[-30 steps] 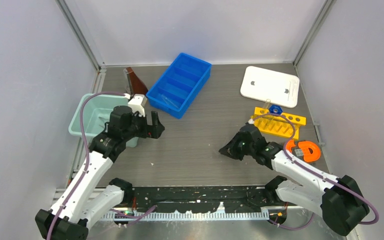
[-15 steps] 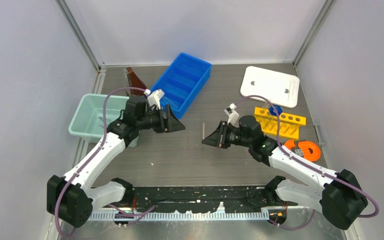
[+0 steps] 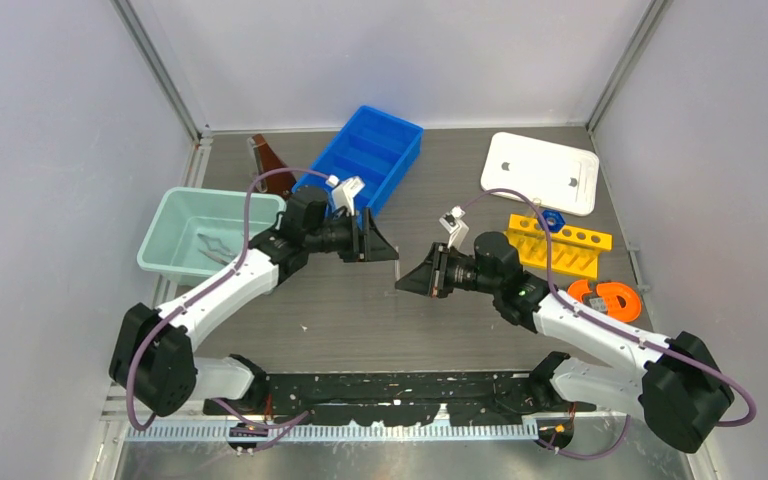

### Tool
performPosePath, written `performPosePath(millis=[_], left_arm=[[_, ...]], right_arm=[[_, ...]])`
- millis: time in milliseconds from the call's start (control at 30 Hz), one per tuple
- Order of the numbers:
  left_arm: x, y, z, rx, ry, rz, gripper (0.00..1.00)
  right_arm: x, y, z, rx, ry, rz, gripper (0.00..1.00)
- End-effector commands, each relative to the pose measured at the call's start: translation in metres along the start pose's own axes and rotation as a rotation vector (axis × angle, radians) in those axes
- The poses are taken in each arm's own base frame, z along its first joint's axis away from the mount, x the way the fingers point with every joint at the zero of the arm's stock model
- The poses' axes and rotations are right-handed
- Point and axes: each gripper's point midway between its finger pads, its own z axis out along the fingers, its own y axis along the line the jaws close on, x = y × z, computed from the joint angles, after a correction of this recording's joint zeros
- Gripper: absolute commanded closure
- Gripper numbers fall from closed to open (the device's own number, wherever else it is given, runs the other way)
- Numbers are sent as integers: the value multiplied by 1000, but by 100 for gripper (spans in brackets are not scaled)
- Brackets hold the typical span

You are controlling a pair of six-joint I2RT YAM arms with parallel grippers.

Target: Organize the chemistry lab equipment

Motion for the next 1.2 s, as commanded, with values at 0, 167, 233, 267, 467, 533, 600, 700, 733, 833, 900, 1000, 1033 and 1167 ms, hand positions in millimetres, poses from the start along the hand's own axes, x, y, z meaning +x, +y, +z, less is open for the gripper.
performPosePath(millis=[0,167,233,267,467,533,600,700,733,833,900,1000,1033,1167], left_arm=[[-19,-23,4,65,-55,50,51],[-14,-18,9,49,-45,47,54],[-12,-18,12,51,-37,50,58],[-11,-19,13,53,-33,50,60],[-8,-20,16,55,-22,33,78],[-8,-18,16,45,-17,20,85],[-8,-17,17,39,-13,11,89],[-12,-15,18,19,-28,-8,92],[-14,-12,20,2,-38,-11,92],[-27,-2,21,-61,-89,-19,95],[-39,5,21,-97,-132,-33,96],[-66,14,20,-136,-221,-54,97],[-79,19,19,-154,-261,-59,98],[-131,37,13,-237,-428,-59,99]], right_arm=[[-19,22,3,-59,-59,-42,97],[-19,19,4,-52,-60,-33,97],[-19,19,5,-52,-61,-29,97],[-19,18,5,-52,-61,-29,97],[-18,11,5,-23,-66,-17,94],[-17,8,5,-10,-70,-14,90],[-17,5,4,1,-75,-14,85],[-15,0,1,26,-79,-15,73],[-14,-5,0,49,-78,-11,70],[-14,-7,-8,77,-99,-21,50],[-15,-7,-14,88,-119,-28,38],[-16,-7,-26,106,-152,-31,22],[-18,-4,-32,100,-174,-39,17],[-20,2,-49,103,-223,-57,1]])
